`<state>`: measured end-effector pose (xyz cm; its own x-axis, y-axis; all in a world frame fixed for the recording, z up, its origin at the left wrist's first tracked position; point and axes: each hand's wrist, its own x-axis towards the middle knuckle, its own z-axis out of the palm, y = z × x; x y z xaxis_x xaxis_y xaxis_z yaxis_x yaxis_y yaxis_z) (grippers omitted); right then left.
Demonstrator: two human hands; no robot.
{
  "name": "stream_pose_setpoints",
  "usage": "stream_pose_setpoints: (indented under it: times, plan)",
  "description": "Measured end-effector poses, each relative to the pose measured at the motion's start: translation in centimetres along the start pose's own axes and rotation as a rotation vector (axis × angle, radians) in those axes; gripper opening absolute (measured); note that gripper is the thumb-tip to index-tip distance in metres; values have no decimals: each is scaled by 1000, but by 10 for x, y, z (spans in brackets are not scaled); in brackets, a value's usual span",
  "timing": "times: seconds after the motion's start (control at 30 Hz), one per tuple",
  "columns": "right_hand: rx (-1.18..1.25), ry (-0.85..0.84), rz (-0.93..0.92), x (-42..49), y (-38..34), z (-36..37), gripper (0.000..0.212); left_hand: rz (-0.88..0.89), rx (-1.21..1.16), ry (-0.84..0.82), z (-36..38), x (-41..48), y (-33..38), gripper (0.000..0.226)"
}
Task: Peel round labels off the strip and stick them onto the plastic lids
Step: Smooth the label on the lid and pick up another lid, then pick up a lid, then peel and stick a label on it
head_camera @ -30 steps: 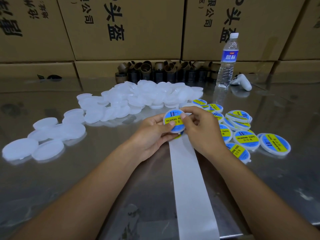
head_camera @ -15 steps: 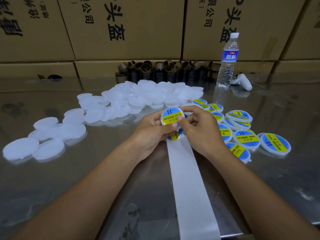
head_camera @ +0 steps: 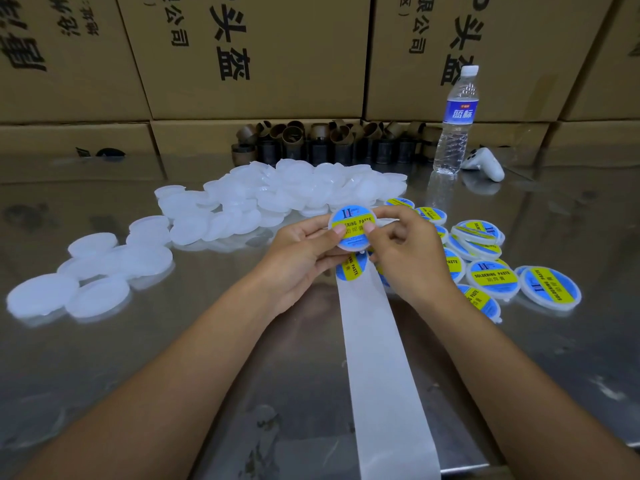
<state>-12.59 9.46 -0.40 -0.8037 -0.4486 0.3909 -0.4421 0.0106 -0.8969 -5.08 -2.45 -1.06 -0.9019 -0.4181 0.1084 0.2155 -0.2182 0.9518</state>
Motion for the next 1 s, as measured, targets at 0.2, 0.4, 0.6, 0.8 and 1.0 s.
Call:
stream_pose_setpoints:
  times: [0.2,0.4,0.6,0.8,1.0]
  plan:
    - [379,281,234,11,-3,-13,9,17,128,217,-9,6,5,10]
    - [493,595,326,16,4,-27,18,104,365,541,-37,16,10,12]
    - [587,615,400,18,8,-29,29,157,593,805,-61,22,12,22]
    - [416,606,363,21,11,-29,11,32,923,875,-72,22,13,30]
    - [192,631,175,13,2,-20,20,-149,1135,785,-74,20,11,43]
